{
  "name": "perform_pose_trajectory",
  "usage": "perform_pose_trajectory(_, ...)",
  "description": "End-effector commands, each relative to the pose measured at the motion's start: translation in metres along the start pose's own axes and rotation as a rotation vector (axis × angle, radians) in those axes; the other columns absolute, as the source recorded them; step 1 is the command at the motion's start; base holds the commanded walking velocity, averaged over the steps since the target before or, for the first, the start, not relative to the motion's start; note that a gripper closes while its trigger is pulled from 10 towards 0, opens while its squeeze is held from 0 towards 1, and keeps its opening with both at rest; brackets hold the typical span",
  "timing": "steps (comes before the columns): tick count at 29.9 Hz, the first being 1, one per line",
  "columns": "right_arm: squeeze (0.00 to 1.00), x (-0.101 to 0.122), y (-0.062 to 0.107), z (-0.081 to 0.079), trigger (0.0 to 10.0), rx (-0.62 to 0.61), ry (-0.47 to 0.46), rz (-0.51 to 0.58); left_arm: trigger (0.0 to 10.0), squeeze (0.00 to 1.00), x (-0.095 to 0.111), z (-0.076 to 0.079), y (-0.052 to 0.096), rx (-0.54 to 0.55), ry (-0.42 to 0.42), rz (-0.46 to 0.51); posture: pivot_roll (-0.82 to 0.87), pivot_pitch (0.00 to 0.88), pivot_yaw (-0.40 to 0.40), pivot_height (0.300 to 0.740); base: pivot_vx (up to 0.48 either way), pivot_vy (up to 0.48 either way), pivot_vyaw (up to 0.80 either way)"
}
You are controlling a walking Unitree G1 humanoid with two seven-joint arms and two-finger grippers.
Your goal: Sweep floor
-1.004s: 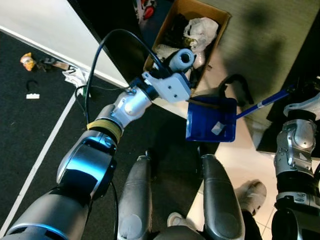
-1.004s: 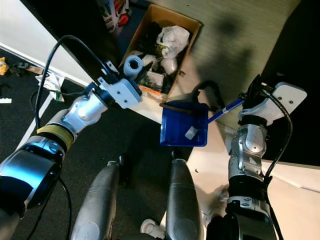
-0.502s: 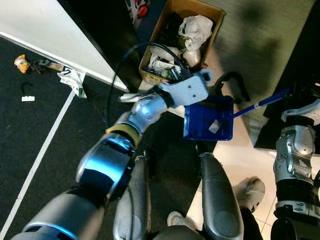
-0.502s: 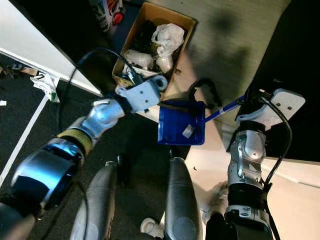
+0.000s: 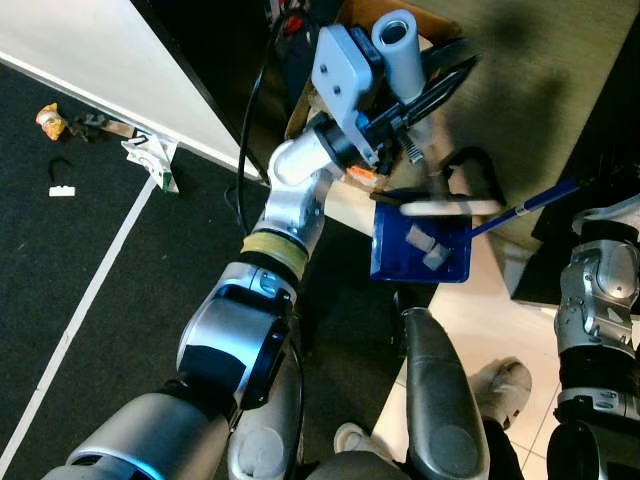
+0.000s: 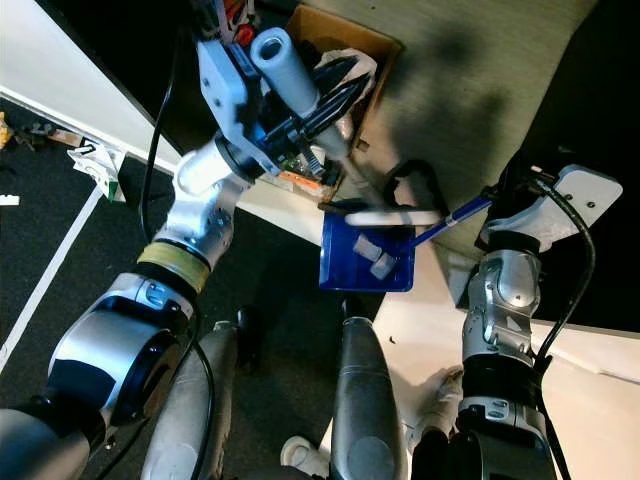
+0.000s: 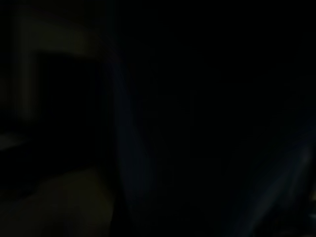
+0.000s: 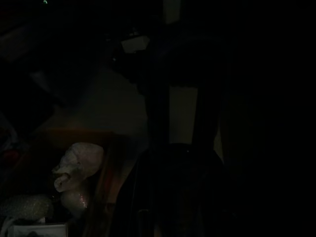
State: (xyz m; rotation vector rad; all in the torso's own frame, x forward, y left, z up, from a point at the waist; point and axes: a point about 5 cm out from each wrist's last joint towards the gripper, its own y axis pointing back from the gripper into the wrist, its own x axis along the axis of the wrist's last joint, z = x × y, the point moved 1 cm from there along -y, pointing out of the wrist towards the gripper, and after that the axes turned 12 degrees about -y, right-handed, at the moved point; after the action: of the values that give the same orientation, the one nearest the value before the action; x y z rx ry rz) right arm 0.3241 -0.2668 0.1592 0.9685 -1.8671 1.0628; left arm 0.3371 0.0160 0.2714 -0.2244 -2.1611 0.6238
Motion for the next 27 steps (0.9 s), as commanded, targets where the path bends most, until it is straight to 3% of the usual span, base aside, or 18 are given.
perform_pose_trajectory(1, 0.0, -0.034, 0.018, 0.009, 10.0, -0.036, -0.01, -0.163, 10.0, 0.0, 0.002, 0.014, 0.007, -0.167, 0.083, 0.003, -0.09, 0.469, 0.067, 0.731, 0.0, 0.0, 0.0)
perform_pose_trajectory(3, 0.0, -0.034, 0.016, 0.007, 10.0, -0.033, -0.014, -0.163, 10.0, 0.0, 0.006, 0.014, 0.012, -0.196, 0.096, 0.005, -0.09, 0.467, 0.067, 0.731, 0.0, 0.0, 0.0)
perform_pose_trajectory(9, 0.0, -0.036, 0.014, 0.005, 10.0, -0.031, -0.021, -0.163, 10.0, 0.0, 0.006, -0.012, 0.028, -0.022, 0.016, -0.092, -0.09, 0.464, 0.07, 0.731, 0.0, 0.0, 0.0)
perform_pose_trajectory(11, 0.0, -0.037, 0.013, 0.007, 10.0, -0.034, -0.026, -0.166, 10.0, 0.0, 0.002, -0.023, 0.048, 0.063, 0.042, -0.238, -0.07, 0.43, 0.075, 0.731, 0.0, 0.0, 0.0)
perform_pose_trajectory(12, 0.0, -0.037, 0.013, 0.007, 10.0, -0.034, -0.026, -0.166, 10.0, 0.0, 0.002, -0.023, 0.048, 0.063, 0.042, -0.238, -0.07, 0.43, 0.075, 0.731, 0.0, 0.0, 0.0)
perform_pose_trajectory(14, 0.0, -0.037, 0.011, 0.01, 10.0, -0.037, -0.026, -0.172, 10.0, 0.0, 0.004, -0.027, 0.069, 0.1, 0.055, -0.343, -0.06, 0.407, 0.075, 0.731, 0.0, 0.0, 0.0)
perform_pose_trajectory(15, 0.0, -0.04, 0.01, 0.014, 10.0, -0.039, -0.018, -0.186, 10.0, 0.0, 0.017, -0.028, 0.08, 0.184, 0.107, -0.315, -0.03, 0.36, 0.069, 0.731, 0.0, 0.0, 0.0)
perform_pose_trajectory(18, 0.0, -0.042, 0.009, 0.015, 10.0, -0.041, -0.014, -0.195, 10.0, 0.0, 0.023, -0.028, 0.082, 0.222, 0.125, -0.288, -0.02, 0.348, 0.066, 0.731, 0.0, 0.0, 0.0)
perform_pose_trajectory(22, 0.0, -0.048, 0.01, 0.021, 10.0, -0.056, -0.003, -0.222, 10.0, 0.0, 0.043, -0.035, 0.087, 0.354, 0.14, -0.232, 0.02, 0.292, 0.046, 0.731, 0.0, 0.0, 0.0)
perform_pose_trajectory(26, 0.0, -0.059, 0.014, 0.032, 10.0, -0.151, -0.027, -0.284, 10.0, 0.0, 0.045, -0.036, 0.115, 0.53, 0.06, -0.385, 0.05, 0.246, 0.031, 0.731, 0.0, 0.0, 0.0)
perform_pose_trajectory(27, 0.0, -0.06, 0.013, 0.036, 10.0, -0.194, -0.053, -0.305, 10.0, 0.0, 0.037, -0.033, 0.135, 0.625, 0.043, -0.5, 0.05, 0.21, 0.031, 0.731, 0.0, 0.0, 0.0)
